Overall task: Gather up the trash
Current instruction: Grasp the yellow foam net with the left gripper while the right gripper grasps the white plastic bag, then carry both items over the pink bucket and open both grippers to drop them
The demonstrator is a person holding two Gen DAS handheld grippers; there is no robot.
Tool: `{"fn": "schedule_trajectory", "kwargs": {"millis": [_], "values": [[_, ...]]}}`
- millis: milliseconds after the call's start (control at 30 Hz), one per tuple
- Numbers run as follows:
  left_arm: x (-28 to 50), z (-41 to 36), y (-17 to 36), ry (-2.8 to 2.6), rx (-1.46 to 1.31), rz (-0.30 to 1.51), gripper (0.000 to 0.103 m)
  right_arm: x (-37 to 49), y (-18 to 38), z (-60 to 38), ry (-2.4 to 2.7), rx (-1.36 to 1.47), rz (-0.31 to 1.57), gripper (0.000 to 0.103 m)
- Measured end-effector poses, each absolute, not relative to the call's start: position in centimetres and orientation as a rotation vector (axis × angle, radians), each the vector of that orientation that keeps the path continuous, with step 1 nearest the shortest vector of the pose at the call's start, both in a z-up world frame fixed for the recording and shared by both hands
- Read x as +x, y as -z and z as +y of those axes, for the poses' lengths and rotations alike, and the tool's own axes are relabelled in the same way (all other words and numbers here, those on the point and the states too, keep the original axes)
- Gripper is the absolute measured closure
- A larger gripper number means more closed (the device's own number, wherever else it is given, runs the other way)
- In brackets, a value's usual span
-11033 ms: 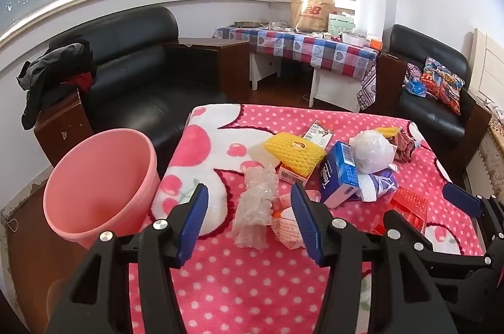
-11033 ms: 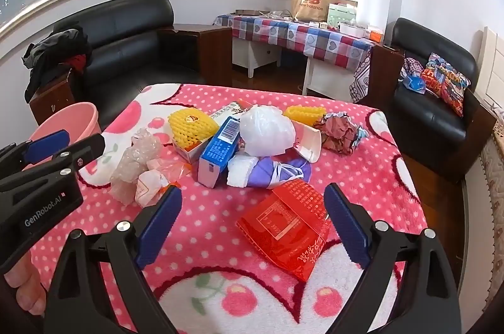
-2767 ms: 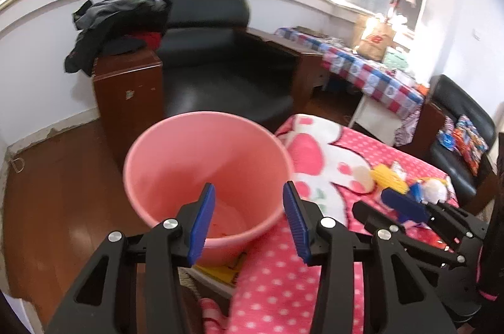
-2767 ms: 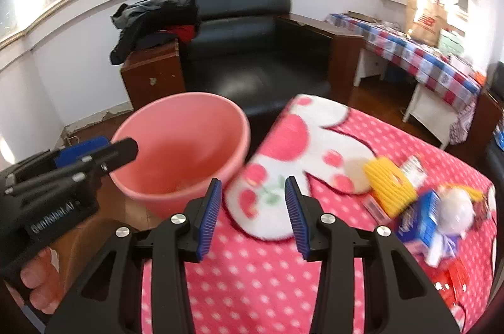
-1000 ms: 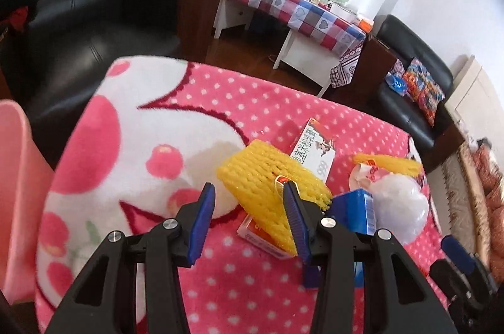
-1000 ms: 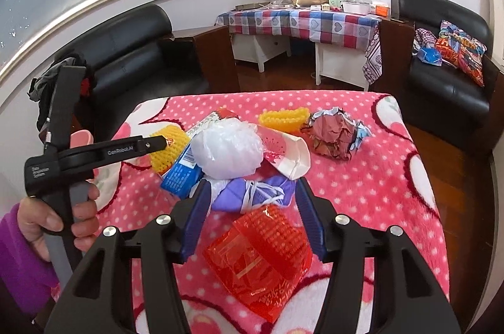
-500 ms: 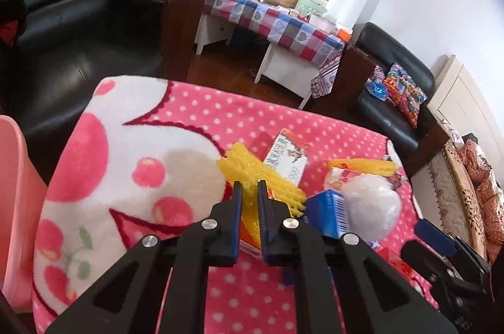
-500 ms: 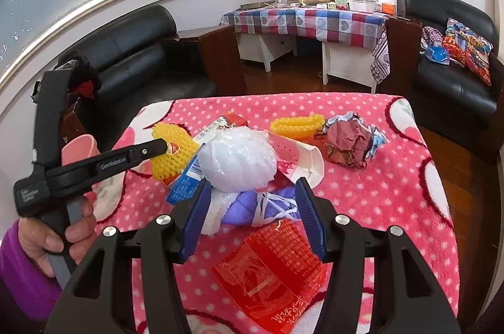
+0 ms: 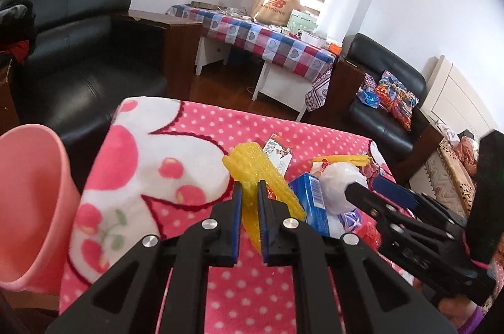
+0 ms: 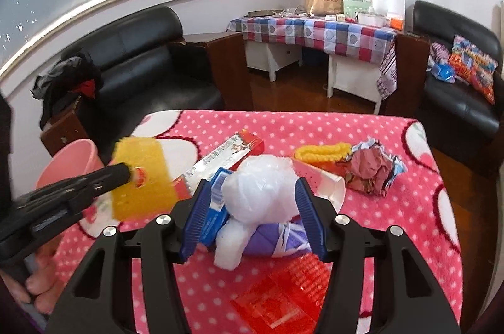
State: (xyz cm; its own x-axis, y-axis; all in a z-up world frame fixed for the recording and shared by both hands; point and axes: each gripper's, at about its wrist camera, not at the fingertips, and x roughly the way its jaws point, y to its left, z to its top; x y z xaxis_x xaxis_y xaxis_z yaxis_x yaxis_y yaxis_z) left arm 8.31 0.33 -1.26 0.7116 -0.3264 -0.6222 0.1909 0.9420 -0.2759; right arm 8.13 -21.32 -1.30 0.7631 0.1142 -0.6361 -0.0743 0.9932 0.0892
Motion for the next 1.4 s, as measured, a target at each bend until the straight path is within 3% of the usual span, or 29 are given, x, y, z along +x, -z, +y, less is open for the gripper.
{"fn": "schedule_trajectory", "kwargs": {"millis": [167, 200, 300, 500, 900, 1400], "values": [[6.8, 1.0, 0.6, 0.282, -0.186, 0.706, 0.094, 8.9, 2.3, -21.4, -0.059, 0.042, 0.734, 0.049], [6.6, 1.2, 0.5, 0.280, -0.184, 0.703, 0.094, 8.8, 2.5, -21.5, -0.056, 0.053, 0.743, 0.058], [5.9, 1.4, 0.2, 0.277, -0.184, 0.695, 0.094, 8.5, 2.5, -21.7, -0.058, 0.073, 0.752, 0.067], [4.7, 2.1, -0.3, 0.274, -0.189, 0.679, 0.094, 7.0, 1.4, -21.6, -0.055, 0.076, 0.729, 0.074], [1.9, 3.8, -1.9, 0.207, -0.173, 0.637, 0.094, 3.7, -2.5, -19.1, -0.120, 0.080, 0.642, 0.075], [-1.4, 11.4, -2.8, -0.014, -0.184, 0.608, 0.094, 3.4, -3.4, -8.1, -0.357, -0.013, 0.638, 0.075]]}}
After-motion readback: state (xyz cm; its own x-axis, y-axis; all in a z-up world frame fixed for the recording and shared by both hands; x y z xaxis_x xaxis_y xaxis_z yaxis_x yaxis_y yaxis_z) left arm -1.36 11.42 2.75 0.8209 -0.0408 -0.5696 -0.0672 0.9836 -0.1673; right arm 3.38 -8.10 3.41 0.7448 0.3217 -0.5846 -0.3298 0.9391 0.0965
